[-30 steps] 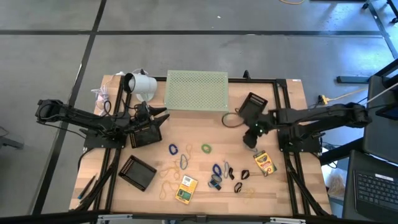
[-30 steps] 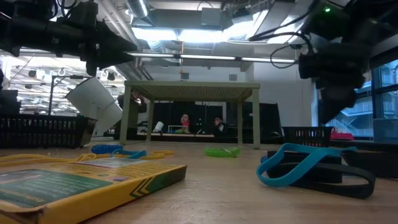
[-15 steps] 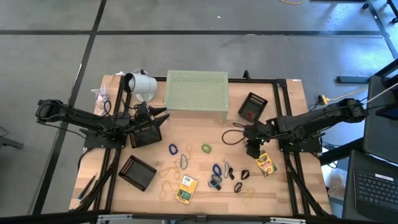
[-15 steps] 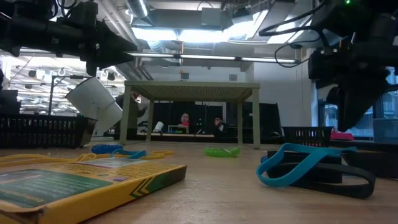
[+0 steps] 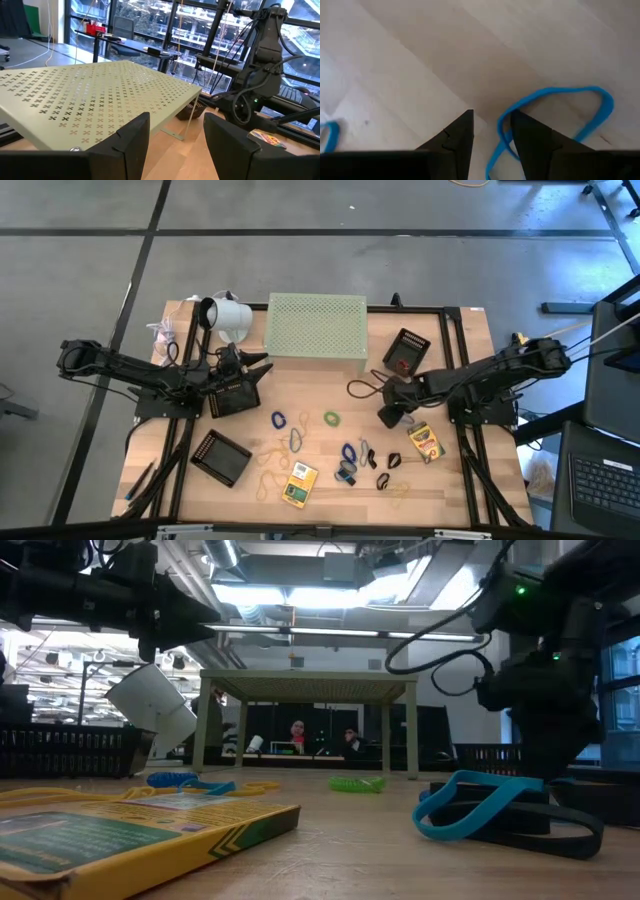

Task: Pick & Place Office Desk Supplies
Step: Put the blue rubber band into the bottom left black bin

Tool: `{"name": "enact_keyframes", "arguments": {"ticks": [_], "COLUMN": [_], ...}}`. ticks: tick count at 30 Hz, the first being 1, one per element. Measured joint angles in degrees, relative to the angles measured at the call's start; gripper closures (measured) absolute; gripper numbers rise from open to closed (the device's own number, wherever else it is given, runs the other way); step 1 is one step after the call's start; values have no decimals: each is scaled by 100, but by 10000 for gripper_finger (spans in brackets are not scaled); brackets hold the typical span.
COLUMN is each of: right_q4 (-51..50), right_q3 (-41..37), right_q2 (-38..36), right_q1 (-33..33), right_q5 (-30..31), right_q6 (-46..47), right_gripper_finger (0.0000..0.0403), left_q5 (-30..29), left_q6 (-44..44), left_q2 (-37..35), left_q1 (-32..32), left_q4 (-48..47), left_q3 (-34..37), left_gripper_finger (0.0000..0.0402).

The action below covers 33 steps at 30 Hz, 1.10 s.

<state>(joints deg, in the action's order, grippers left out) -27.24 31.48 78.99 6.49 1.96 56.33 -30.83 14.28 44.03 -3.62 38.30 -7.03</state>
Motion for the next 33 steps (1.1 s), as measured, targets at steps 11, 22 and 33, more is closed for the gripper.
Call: {"name": "enact_keyframes", "arguments": {"ticks": [11, 22, 33], "right_q4": [43, 95, 96], "right_q3": [-9, -2, -11], "right_q2": [20, 212, 227], "right_q1": [-19, 51, 51], "right_q5": [310, 731, 823], "right_q6": [124, 455, 267], "right_gripper_finger": [269, 324, 395], "left_q5": [0, -1, 0], "left_q6": [7, 4, 13], "left_q2": [0, 0, 0], "left_q1": [-2, -1, -2], "left_q4": [0, 0, 1], "left_q3": [0, 0, 0], "left_gripper_finger": [219, 219, 219]}}
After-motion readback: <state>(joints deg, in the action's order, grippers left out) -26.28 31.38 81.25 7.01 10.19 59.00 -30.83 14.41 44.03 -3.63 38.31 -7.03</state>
